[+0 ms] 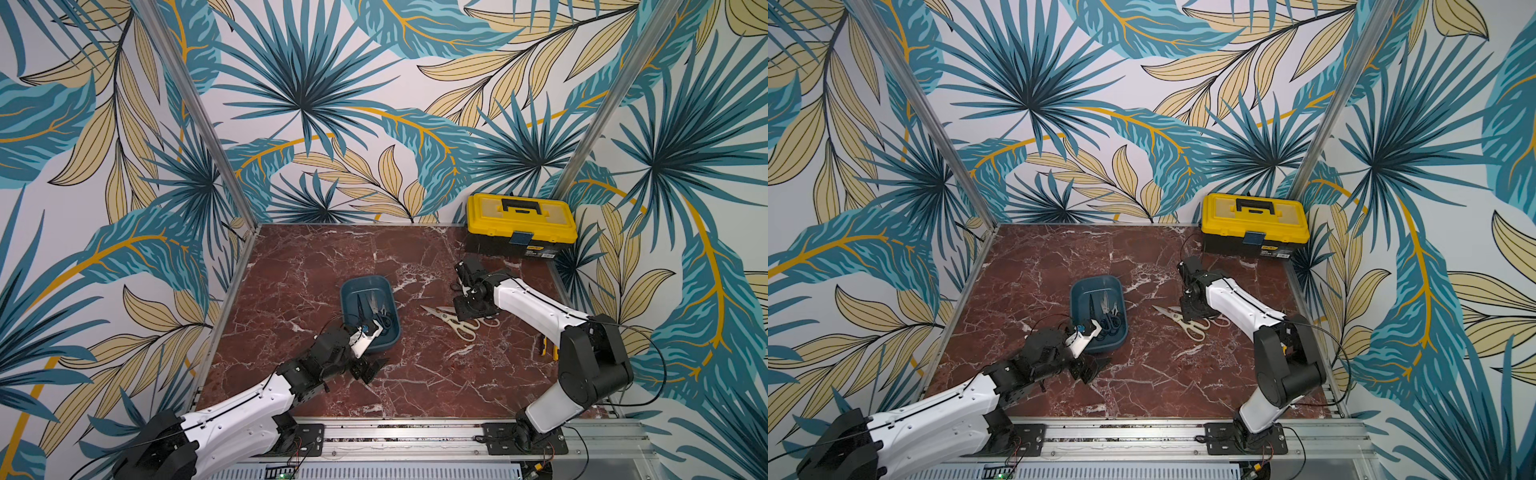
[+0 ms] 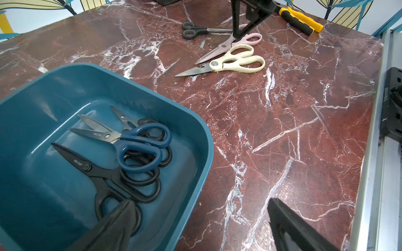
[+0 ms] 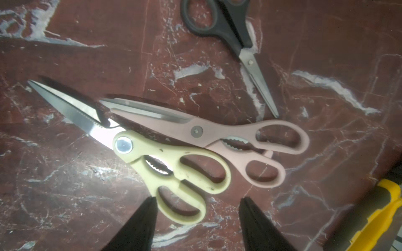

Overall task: Put the scissors into the storage box
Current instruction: Place the scissors in the storage box, then pick up the scissors from the center of the board.

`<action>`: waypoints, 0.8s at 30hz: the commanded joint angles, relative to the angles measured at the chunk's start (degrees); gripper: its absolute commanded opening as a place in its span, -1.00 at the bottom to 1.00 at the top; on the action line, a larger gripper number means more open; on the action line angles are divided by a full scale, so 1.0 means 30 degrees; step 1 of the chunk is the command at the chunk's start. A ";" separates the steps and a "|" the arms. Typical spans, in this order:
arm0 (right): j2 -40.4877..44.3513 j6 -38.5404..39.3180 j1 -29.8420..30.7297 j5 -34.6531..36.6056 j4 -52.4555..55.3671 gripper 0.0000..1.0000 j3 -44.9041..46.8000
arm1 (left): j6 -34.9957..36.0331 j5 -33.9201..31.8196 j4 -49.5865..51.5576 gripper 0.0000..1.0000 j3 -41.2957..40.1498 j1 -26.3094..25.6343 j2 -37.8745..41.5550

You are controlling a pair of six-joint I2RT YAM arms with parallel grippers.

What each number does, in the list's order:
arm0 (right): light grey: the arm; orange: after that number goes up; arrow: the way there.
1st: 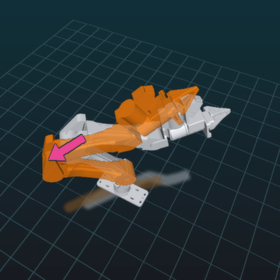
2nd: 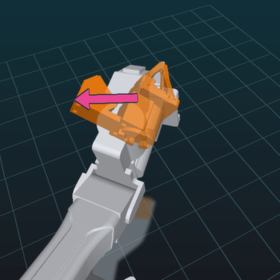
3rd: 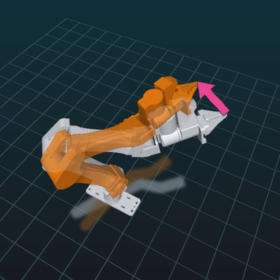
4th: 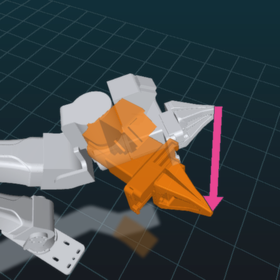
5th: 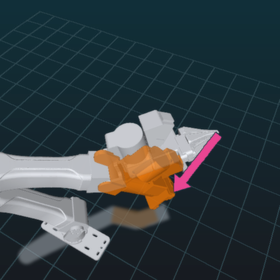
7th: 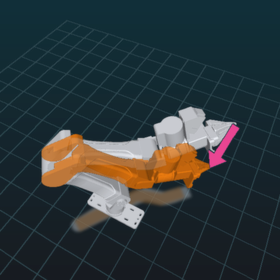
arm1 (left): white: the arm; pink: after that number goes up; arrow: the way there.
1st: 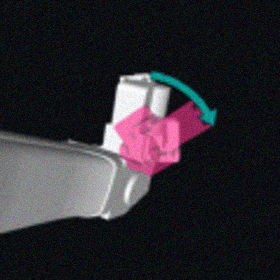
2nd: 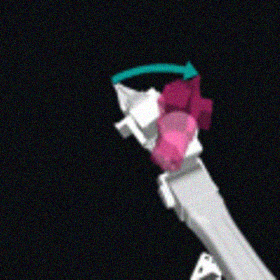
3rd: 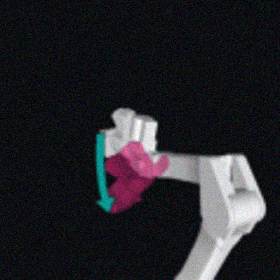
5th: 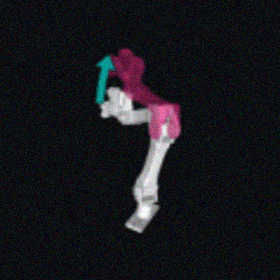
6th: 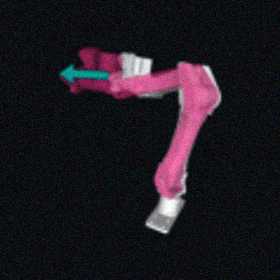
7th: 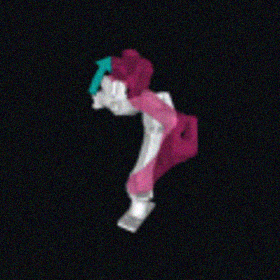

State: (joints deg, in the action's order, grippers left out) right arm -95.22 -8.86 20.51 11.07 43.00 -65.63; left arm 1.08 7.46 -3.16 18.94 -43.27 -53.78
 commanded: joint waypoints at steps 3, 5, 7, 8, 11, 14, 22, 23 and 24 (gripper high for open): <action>-0.0545 0.0789 -0.0094 -0.1369 -0.0178 0.27 0.0228 | 0.0211 -0.0629 -0.0090 1.00 0.0528 -0.0075 0.0416; -0.0747 0.0647 -0.0159 -0.2084 -0.0274 0.27 0.0620 | 0.0225 -0.0642 -0.0105 1.00 0.0541 -0.0058 0.0363; -0.1243 0.0554 -0.0173 -0.2589 -0.0291 0.26 0.0693 | 0.0225 -0.0622 -0.0094 1.00 0.0572 -0.0067 0.0267; -0.1480 0.0537 -0.0191 -0.2815 -0.0288 0.26 0.0639 | 0.0225 -0.0613 -0.0075 1.00 0.0625 -0.0054 0.0189; -0.2039 0.0464 -0.0240 -0.3074 -0.0502 0.26 0.0525 | 0.0225 -0.0503 -0.0037 1.00 0.0688 -0.0076 0.0070; -0.2600 0.0408 -0.0347 -0.3247 -0.0503 0.26 0.0390 | 0.0225 -0.0515 -0.0006 1.00 0.0689 -0.0074 0.0081; -0.2125 -0.1016 -0.0435 -0.6564 -0.0444 0.25 0.1265 | 0.0196 -0.0613 -0.0058 1.00 0.0687 -0.0074 0.0057; -0.1955 -0.1369 -0.0426 -0.7500 -0.0548 0.25 0.1550 | 0.0196 -0.0643 -0.0047 1.00 0.0689 -0.0065 -0.0010; -0.1746 -0.1759 -0.0420 -0.8641 -0.0763 0.23 0.1882 | 0.0196 -0.0616 -0.0038 1.00 0.0732 -0.0051 -0.0058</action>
State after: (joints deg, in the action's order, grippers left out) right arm -101.12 -10.41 19.05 -4.58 40.32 -63.35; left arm 1.08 6.20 -3.18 18.94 -43.31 -53.56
